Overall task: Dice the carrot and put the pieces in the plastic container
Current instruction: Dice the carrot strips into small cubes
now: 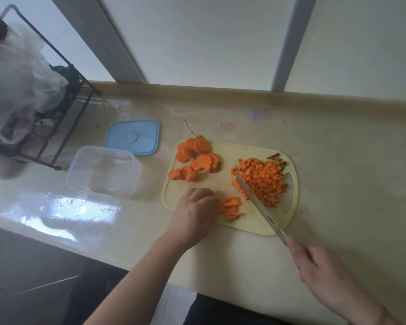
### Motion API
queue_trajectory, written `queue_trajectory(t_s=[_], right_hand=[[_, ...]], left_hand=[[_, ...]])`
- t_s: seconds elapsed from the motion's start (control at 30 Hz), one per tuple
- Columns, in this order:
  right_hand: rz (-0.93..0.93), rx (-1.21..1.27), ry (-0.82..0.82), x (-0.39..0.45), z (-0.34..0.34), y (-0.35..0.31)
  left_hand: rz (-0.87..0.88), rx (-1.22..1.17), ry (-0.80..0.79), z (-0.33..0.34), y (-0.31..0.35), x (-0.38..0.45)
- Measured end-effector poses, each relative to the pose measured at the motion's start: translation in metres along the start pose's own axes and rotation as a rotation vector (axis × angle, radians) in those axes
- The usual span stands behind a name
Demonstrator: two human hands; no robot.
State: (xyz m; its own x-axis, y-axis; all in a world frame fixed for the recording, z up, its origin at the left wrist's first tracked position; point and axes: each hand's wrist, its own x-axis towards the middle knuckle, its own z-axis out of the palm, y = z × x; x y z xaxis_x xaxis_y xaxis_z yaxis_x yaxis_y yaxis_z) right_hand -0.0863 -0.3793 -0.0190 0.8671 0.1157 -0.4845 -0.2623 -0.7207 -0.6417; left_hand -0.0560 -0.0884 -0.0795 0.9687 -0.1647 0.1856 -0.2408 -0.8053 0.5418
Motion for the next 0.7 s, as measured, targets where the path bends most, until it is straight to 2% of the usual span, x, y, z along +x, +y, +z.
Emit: queue_trajectory(t_s=[0.7], right_hand=[[0.025, 0.015, -0.029, -0.002, -0.0009, -0.0092]], left_hand=[[-0.087, 0.064, 0.037, 0.0112, 0.0086, -0.0085]])
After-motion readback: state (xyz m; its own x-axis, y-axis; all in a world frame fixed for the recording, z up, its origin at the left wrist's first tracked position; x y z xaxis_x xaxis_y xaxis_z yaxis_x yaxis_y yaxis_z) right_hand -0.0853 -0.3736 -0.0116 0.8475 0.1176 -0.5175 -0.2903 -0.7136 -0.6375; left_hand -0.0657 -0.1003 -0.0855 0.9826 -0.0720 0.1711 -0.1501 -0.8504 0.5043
